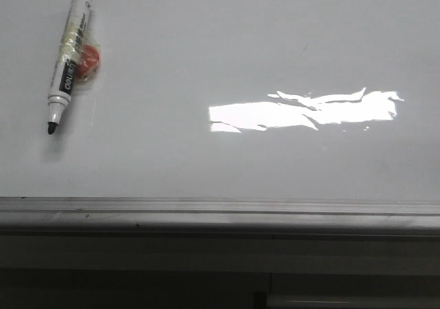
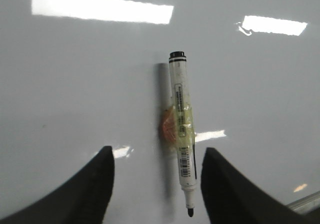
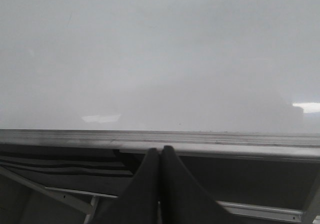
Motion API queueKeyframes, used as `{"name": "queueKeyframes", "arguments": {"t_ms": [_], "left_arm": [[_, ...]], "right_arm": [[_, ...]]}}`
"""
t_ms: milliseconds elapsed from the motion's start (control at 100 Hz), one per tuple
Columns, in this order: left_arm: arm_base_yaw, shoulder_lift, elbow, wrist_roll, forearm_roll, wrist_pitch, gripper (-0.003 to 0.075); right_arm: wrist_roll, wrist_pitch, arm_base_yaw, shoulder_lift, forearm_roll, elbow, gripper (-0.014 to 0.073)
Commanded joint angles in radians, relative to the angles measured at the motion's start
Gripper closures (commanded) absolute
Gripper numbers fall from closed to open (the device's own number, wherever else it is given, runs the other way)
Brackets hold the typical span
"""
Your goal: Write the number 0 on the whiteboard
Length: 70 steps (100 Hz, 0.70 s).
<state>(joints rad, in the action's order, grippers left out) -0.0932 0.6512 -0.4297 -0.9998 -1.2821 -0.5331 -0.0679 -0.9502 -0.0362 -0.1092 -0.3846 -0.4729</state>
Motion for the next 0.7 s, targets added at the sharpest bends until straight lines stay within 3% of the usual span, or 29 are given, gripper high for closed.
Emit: {"name": "queueKeyframes", "arguments": {"t_ms": [0,180,280,400,690], "left_arm": [[-0.007,0.029,-0.035,-0.007,-0.076,-0.028,0.0272],[-0.007,0.103,-0.035,-0.020,-0.131,-0.083,0.0279],[-0.007,0.145,-0.035,-0.108,-0.168,-0.112,0.0279],[-0.007,0.163,-0.035,-0.183,-0.213,-0.096,0.0279],[-0.007,0.163,-0.035,-0.212,-0.231,-0.081,0.0279]], "right_arm": [[-0.014,0.092,0.006,-0.027,-0.018,-0.033,0.0662],[-0.014,0.103,0.063,-0.027,-0.011,-0.033,0.0662],[-0.014,0.113,0.076,-0.027,0.001,-0.031,0.0662],[-0.014,0.111,0.076,-0.027,0.005,-0.031,0.0662],[-0.014,0.111,0.076,-0.027,0.005,-0.031,0.0662]]}}
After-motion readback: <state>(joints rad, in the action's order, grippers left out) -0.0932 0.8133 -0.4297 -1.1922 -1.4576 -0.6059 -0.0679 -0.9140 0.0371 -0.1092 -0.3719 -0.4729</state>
